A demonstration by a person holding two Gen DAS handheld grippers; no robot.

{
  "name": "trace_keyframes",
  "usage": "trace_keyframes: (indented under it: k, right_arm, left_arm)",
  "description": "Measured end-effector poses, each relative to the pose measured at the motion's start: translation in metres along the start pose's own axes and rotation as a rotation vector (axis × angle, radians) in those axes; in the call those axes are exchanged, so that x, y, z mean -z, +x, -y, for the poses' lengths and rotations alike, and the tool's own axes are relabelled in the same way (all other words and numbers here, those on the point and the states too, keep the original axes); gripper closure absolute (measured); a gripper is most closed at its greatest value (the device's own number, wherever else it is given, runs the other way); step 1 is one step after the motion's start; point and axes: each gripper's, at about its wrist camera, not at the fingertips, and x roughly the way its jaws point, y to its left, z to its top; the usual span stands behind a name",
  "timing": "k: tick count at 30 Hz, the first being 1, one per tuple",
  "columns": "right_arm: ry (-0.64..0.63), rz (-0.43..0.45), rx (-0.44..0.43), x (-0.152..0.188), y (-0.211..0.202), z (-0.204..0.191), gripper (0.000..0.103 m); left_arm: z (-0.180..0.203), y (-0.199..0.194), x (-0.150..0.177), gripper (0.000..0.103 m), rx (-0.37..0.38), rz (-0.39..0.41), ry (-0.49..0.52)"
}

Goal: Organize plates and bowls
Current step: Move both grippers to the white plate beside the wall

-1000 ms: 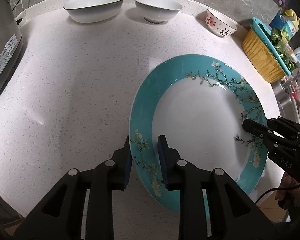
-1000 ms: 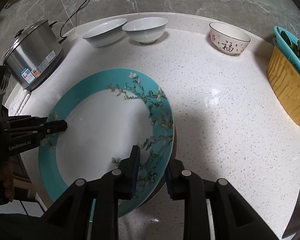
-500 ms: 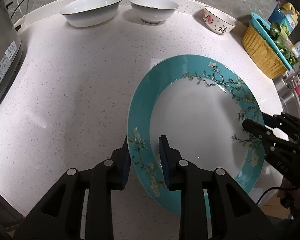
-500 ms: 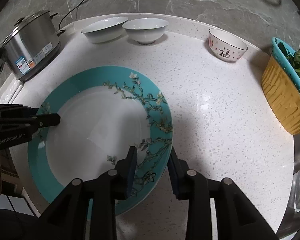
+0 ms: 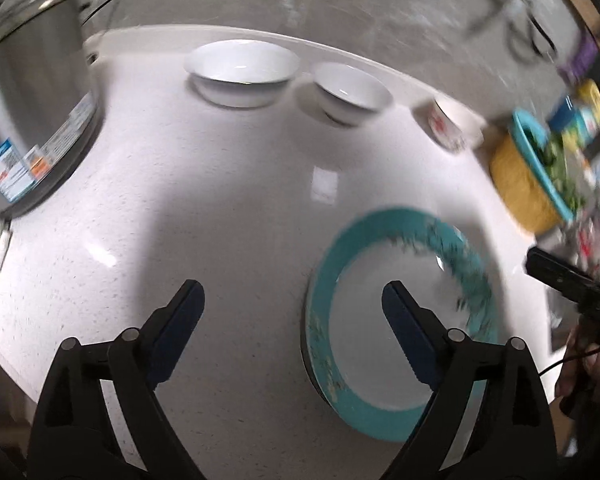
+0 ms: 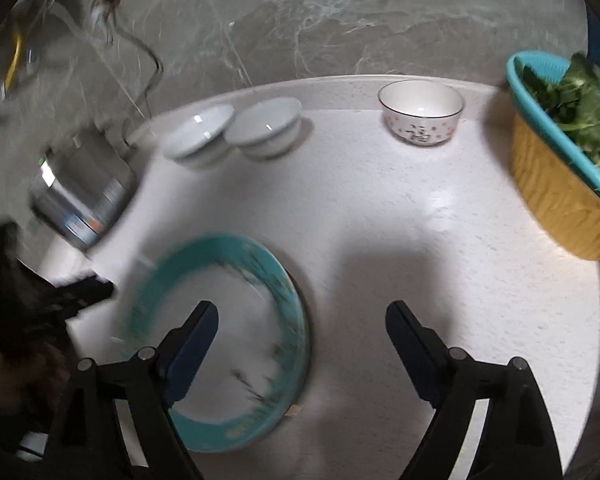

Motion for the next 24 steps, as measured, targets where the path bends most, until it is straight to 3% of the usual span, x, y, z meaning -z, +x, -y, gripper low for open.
trace_keyframes:
  k: [3,5,10,13,16,19,24]
  right_arm:
    - [0.009,0.024,-0.091,-0.041,-0.011,-0.005,0.013]
    - [-0.051,0.039,-0.149,-0.072,-0.015,-0.021,0.008]
    - [-0.216,0.032,-0.234,-0.155,0.008,-0.078,0.008]
    - [-0.244,0.000,-0.220,-0.193,0.039,-0.104,0.008]
    - [-0.172,-0.085,-0.231,-0.229,0.093,-0.121,0.013]
    - [-0.161,-0.140,-0.181,-0.246,0.139,-0.131,0.026]
    - [-0.145,-0.204,-0.131,-0.262,0.201,-0.140,0.033]
  left_arm:
    - [-0.015,-0.013,-0.029,0.012,0.020,0.021,-0.089]
    - [-0.021,-0.022,-0.051,0.012,0.007,0.057,-0.102]
    - [-0.049,-0.023,-0.120,0.012,-0.099,0.118,-0.135]
    - [-0.066,-0.004,-0.159,0.012,-0.127,0.100,-0.138]
    - [-0.074,0.019,-0.192,0.012,-0.149,0.078,-0.092]
    - [-0.089,0.046,-0.215,0.012,-0.130,0.046,-0.104]
    - [-0.113,0.090,-0.240,0.012,-0.098,-0.006,-0.108]
